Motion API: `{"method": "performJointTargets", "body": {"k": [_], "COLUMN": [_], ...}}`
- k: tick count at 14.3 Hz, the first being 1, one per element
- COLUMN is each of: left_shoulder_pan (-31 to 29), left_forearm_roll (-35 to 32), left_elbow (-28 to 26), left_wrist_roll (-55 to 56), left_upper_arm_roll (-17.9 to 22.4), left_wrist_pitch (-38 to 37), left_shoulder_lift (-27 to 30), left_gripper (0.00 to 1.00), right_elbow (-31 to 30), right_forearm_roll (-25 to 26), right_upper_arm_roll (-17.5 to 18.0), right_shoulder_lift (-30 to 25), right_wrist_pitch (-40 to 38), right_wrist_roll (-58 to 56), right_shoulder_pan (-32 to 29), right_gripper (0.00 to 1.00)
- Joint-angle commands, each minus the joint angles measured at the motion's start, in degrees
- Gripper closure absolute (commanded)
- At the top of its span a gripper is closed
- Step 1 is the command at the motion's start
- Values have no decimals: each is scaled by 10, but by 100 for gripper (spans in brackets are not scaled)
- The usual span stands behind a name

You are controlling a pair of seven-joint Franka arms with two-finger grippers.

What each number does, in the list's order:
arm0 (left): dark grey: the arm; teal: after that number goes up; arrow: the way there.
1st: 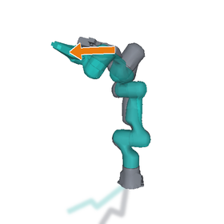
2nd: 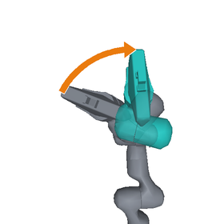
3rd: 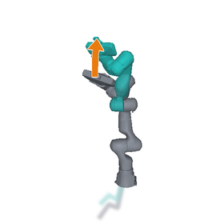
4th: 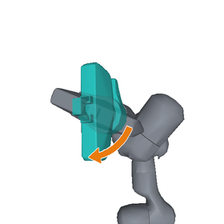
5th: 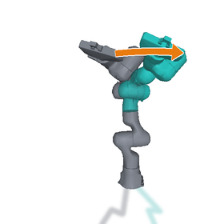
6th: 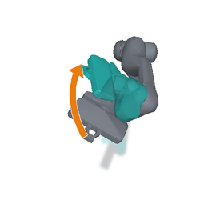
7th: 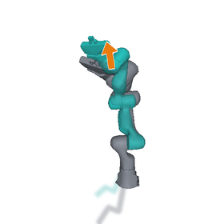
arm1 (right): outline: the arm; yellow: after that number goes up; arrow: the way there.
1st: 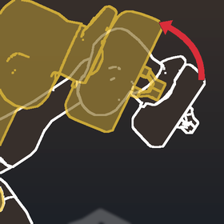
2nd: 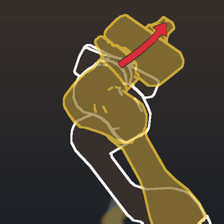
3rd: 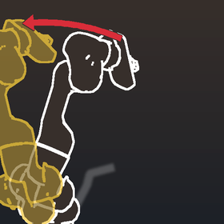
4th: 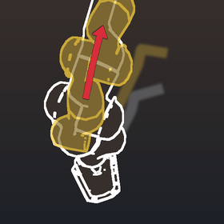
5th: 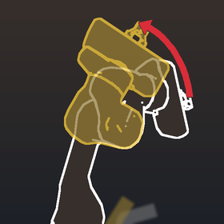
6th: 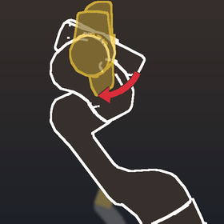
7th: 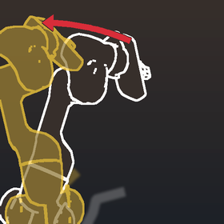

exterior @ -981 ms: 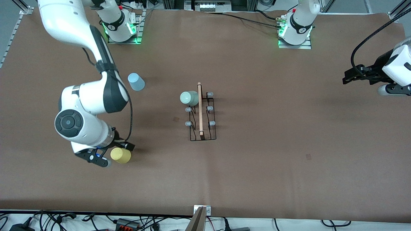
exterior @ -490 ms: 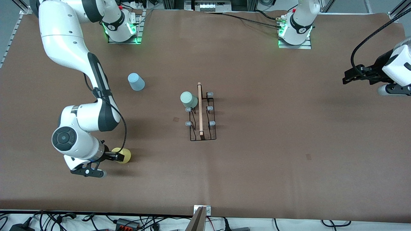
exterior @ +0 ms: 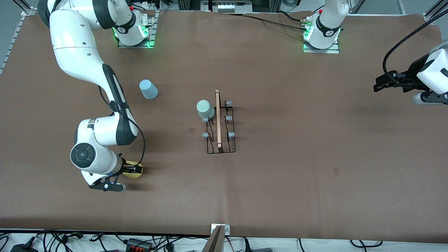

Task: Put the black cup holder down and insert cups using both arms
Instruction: 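Grasp the yellow cup with the right gripper and carry it to the holder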

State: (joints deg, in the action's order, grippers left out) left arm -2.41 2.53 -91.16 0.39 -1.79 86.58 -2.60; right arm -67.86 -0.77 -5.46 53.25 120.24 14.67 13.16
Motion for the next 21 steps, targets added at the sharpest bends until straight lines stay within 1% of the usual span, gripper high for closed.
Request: {"method": "performJointTargets", "body": {"k": [1,3,4,5,6,7,9,11,13,14,15,16,17,19,21], "left_shoulder_pan": [-4,-4,-4,-4,-4,-4,-4,-4,-5,-5,-4,-4,-4,-5,-5], "left_forearm_roll": [6,6,5,6,6,6,6,6,6,6,6,6,6,6,6], "left_elbow": [0,1,3,2,2,1,2,2,2,2,2,2,2,2,2], "left_wrist_roll": [-4,-4,-4,-4,-2,-4,-6,-6,-6,-6,-6,-6,-6,-6,-6], "left_upper_arm_roll": [0,-1,-2,-5,-8,-8,-2,-2,-2,-2,-1,-1,-1,-1,-1], "left_wrist_pitch": [-7,-6,-6,-7,-9,-16,-17,-19,-20,-20,-20,-20,-20,-20,-20], "left_shoulder_lift": [5,5,5,8,9,9,8,9,9,9,9,9,9,9,9], "left_gripper": [0,0,0,0,0,0,0,0,0,0,0,0,0,0,0], "right_elbow": [-7,-6,-3,-1,0,5,46,77,81,81,82,84,88,90,89], "right_forearm_roll": [-15,-15,-15,-14,-14,-14,-13,-13,-13,-13,-13,-13,-13,-13,-13], "right_upper_arm_roll": [3,3,3,4,8,23,44,83,108,114,114,114,114,114,116], "right_shoulder_lift": [-3,-8,-10,-14,-19,-28,-39,-50,-63,-66,-66,-66,-66,-67,-79], "right_wrist_pitch": [-4,-18,-30,-39,-44,-52,-89,-115,-117,-116,-113,-110,-110,-116,-118], "right_wrist_roll": [-18,-18,-18,-19,-19,-18,-17,-11,9,29,50,73,99,140,156], "right_shoulder_pan": [-2,-2,-2,-1,0,0,2,8,26,41,56,75,91,112,124], "right_gripper": [21,47,62,72,78,79,79,79,78,78,78,75,75,75,75]}}
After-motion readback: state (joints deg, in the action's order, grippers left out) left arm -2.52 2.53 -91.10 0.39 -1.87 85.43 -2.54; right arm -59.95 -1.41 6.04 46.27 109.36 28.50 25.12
